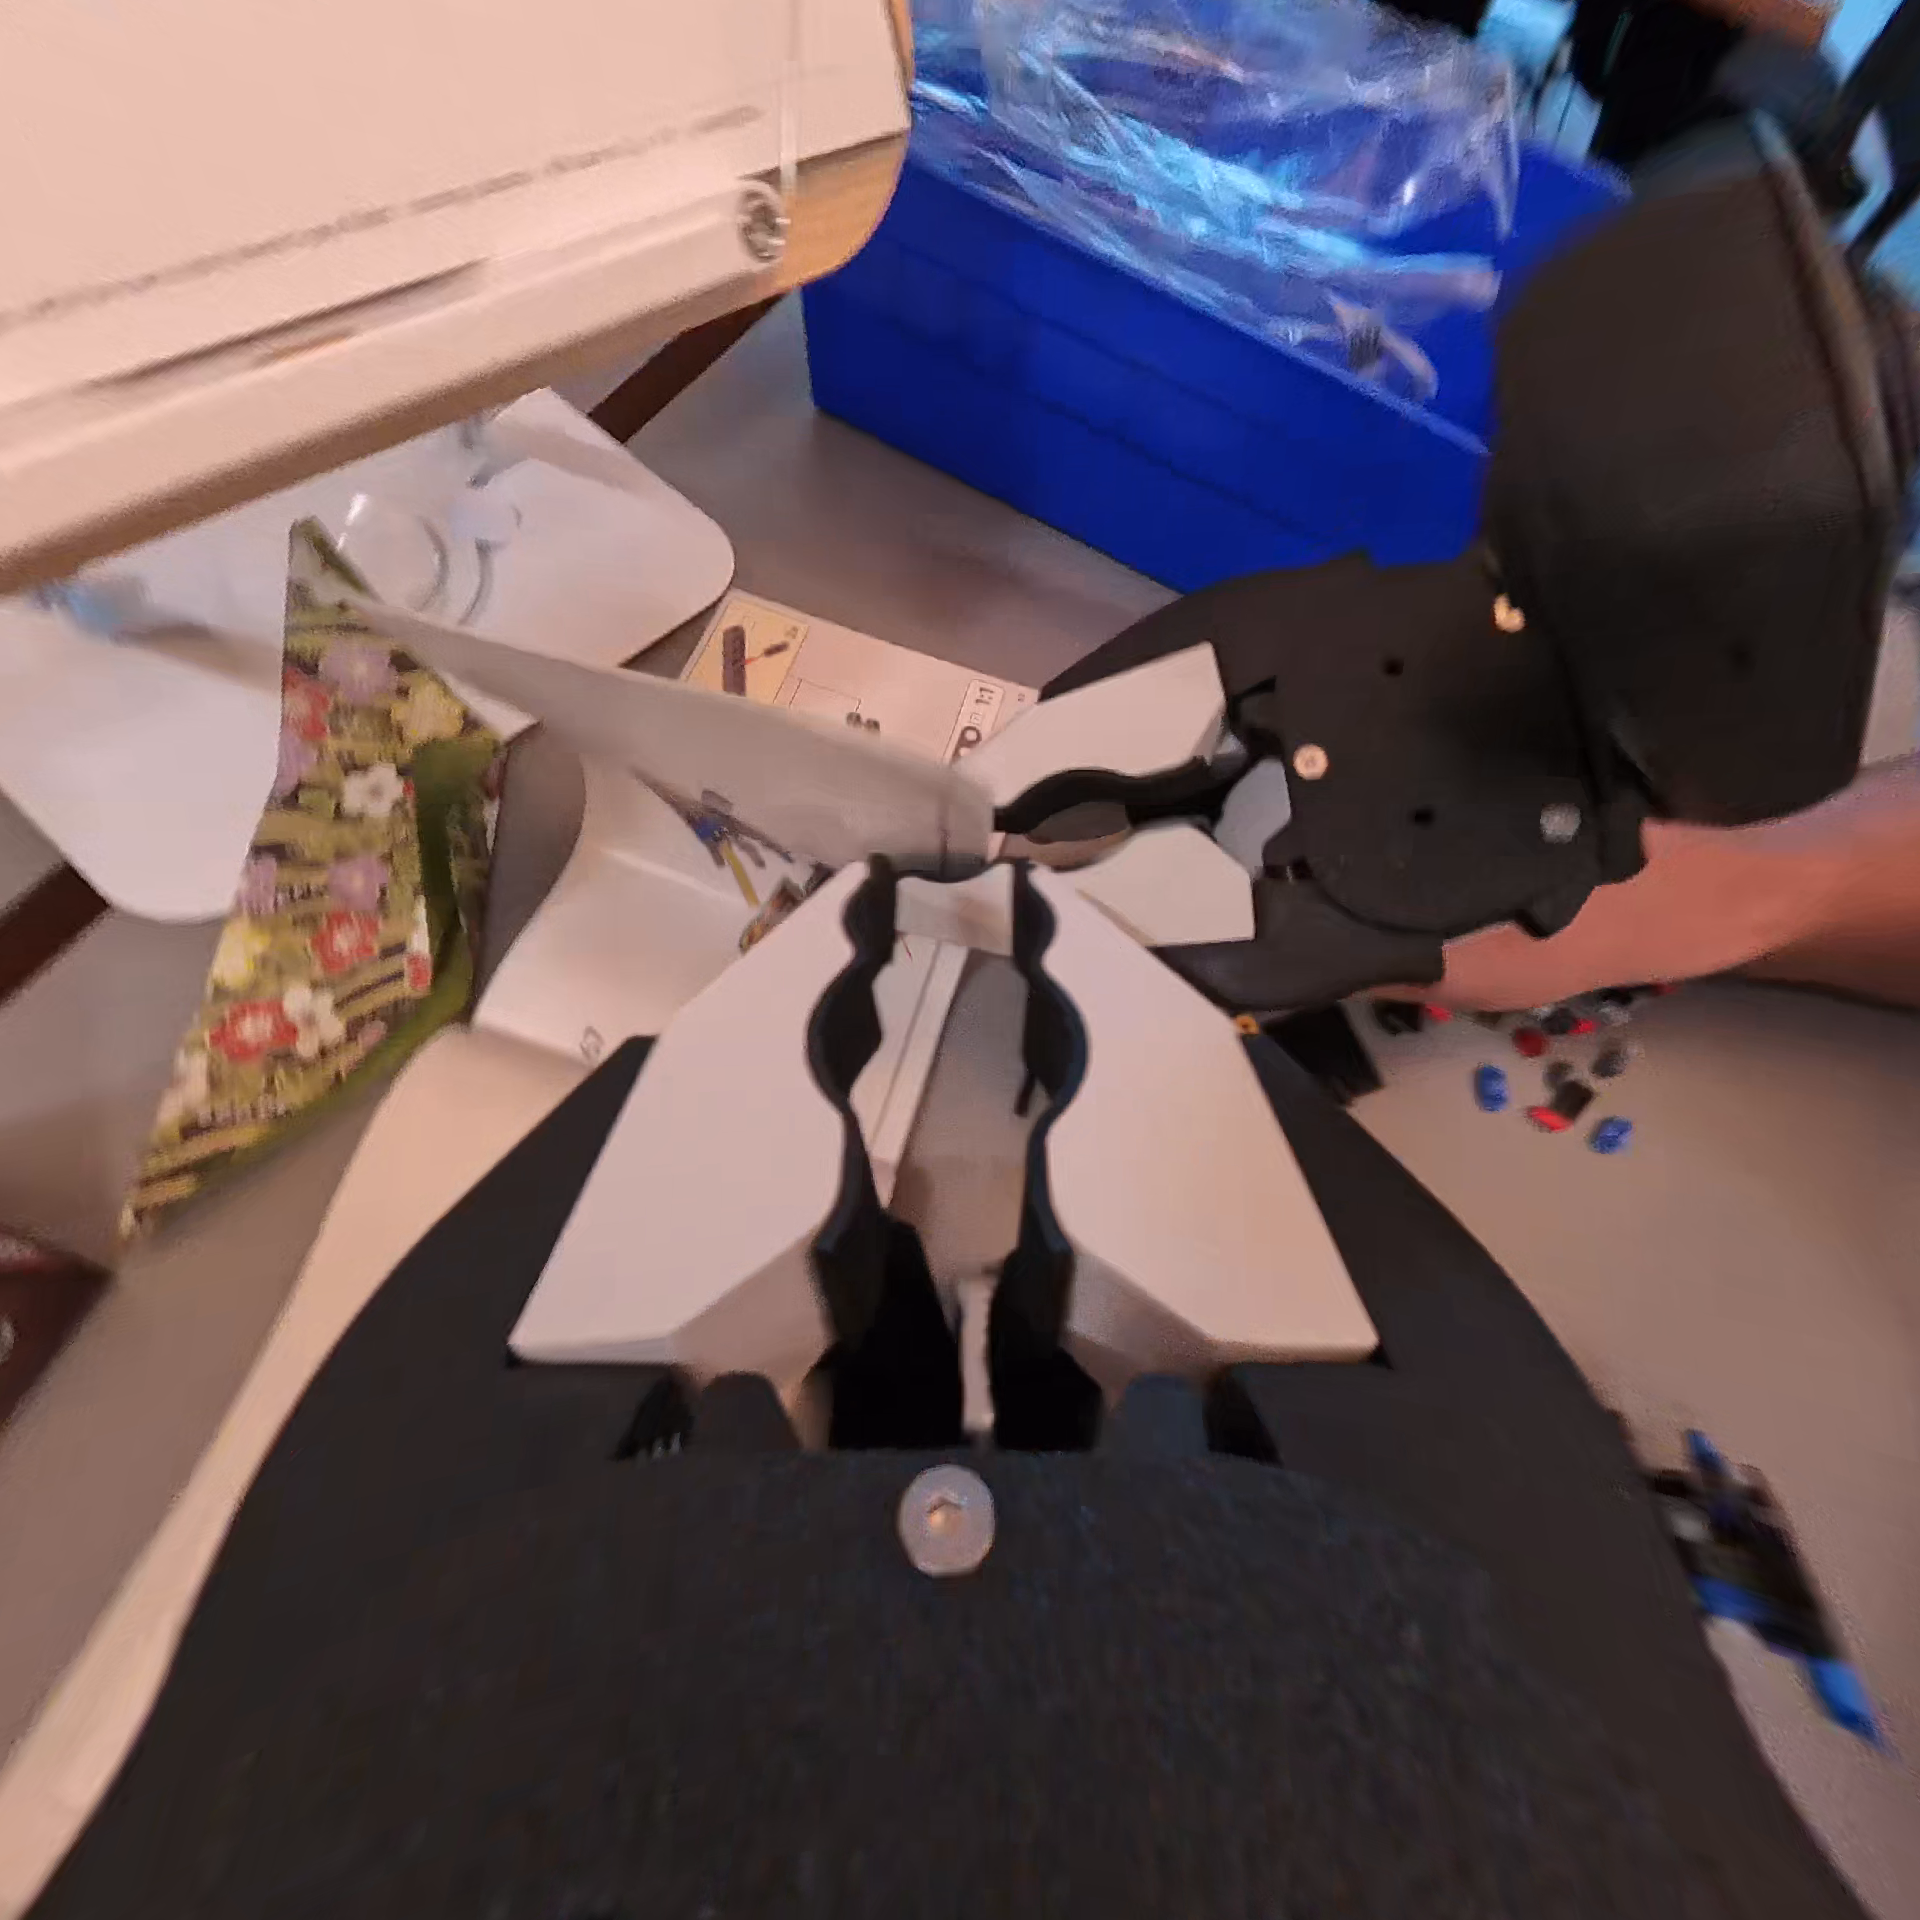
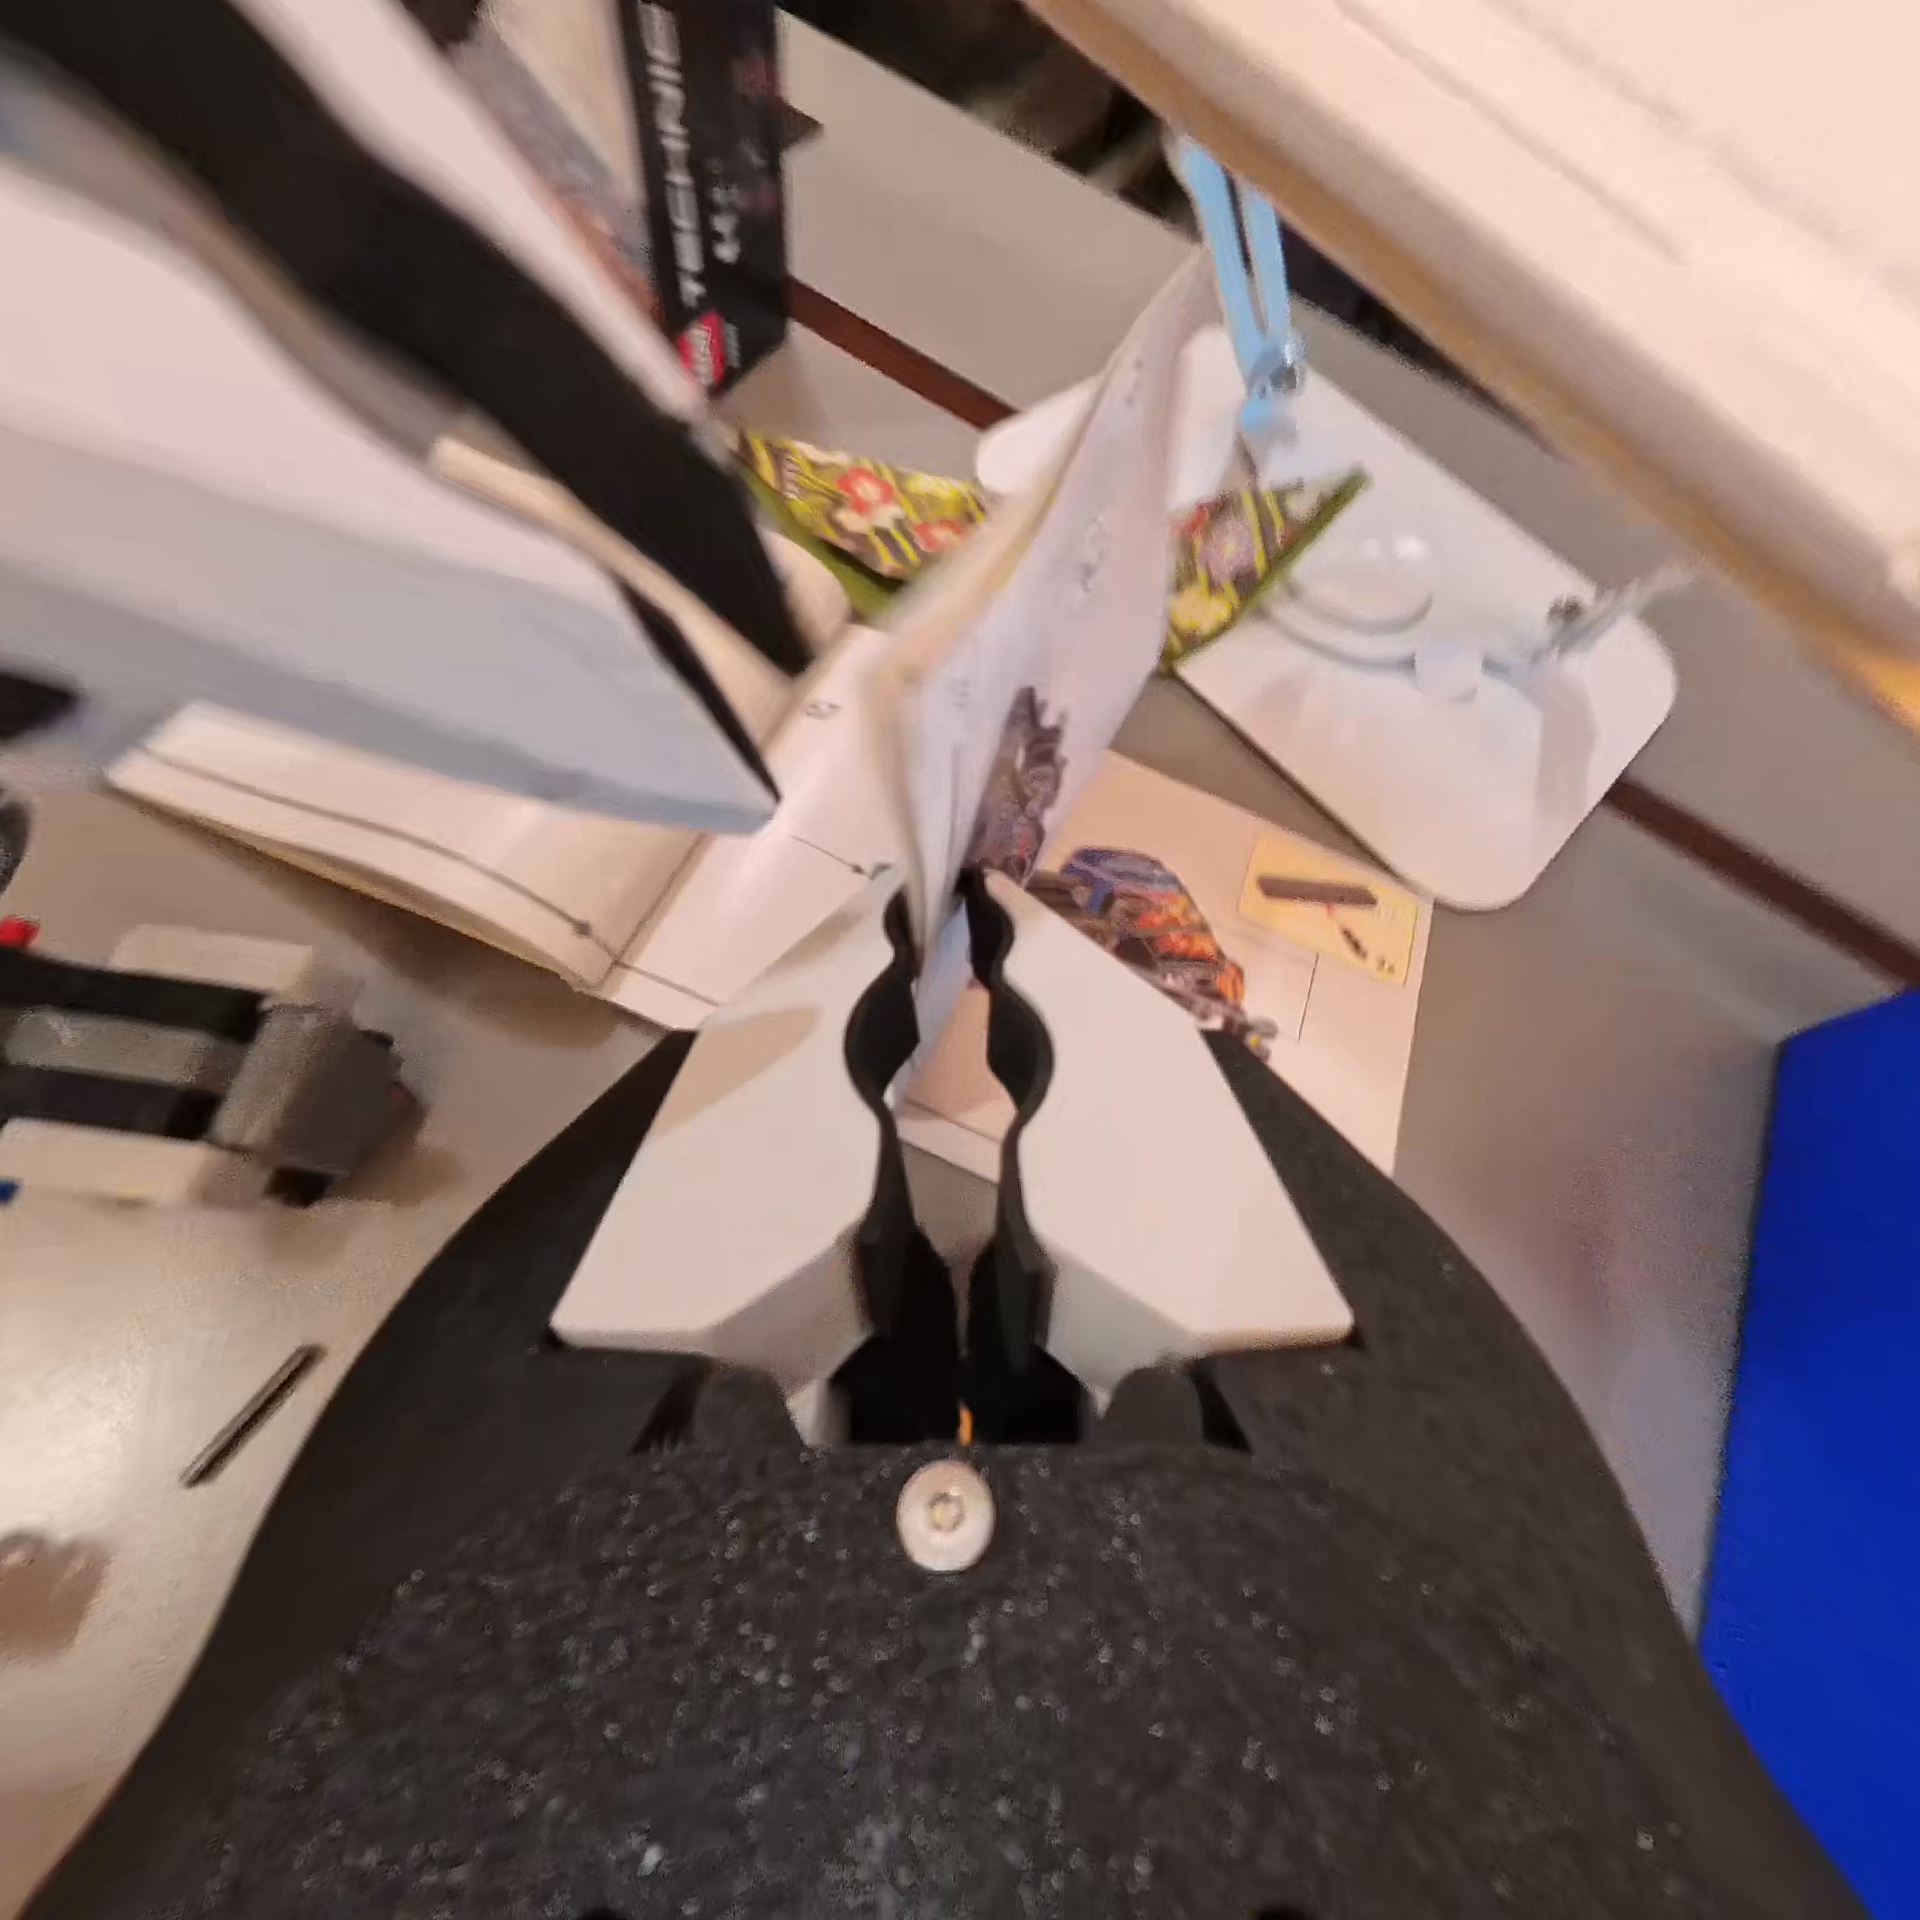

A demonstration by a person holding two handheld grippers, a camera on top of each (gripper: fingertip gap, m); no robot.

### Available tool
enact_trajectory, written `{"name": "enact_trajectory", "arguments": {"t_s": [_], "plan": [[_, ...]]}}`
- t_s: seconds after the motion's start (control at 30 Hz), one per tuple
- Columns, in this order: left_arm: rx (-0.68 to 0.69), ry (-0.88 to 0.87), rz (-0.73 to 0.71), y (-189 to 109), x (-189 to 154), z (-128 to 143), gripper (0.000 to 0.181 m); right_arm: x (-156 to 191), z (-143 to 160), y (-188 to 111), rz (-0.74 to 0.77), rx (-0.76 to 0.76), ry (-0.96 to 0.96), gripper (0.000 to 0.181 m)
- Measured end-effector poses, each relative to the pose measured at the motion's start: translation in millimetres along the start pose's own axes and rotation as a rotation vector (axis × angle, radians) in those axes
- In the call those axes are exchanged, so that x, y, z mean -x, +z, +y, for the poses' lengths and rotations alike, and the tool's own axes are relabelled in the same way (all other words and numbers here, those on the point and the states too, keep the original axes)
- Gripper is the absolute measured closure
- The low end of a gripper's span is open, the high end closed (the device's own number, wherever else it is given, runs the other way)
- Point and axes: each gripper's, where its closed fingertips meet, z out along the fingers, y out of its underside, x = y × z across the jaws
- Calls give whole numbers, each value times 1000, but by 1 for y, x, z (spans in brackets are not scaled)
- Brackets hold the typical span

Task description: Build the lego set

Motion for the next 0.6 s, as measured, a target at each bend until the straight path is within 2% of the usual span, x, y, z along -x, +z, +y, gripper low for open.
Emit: {"name": "enact_trajectory", "arguments": {"t_s": [0.1, 0.2, 0.23, 0.3, 0.37, 0.47, 0.5, 0.57, 0.6], "plan": [[-72, -143, 42, -35, 5, 0, 145, 20, -9, -7, 47, -47, -244, 181], [12, -225, 79, -54, 8, 26, 113, 29, -15, -12, 181, -77, -503, 181], [6, -304, 119, -59, 8, 30, 112, 29, -17, -14, 228, -80, -570, 181], [-42, -489, 171, -66, 17, 33, 117, 29, -17, -14, 298, -52, -652, 181], [-102, -616, 226, -69, 26, 32, 122, 36, -15, -14, 303, -26, -692, 181], [-125, -669, 247, -62, 36, 34, 133, 42, -18, -19, 338, -20, -760, 181], [-119, -669, 248, -58, 37, 35, 142, 44, -19, -21, 342, -21, -759, 181], [-90, -644, 236, -50, 41, 39, 176, 47, -18, -21, 317, 5, -718, 181], [-80, -622, 233, -49, 42, 40, 181, 49, -16, -20, 286, 27, -691, 181]]}}
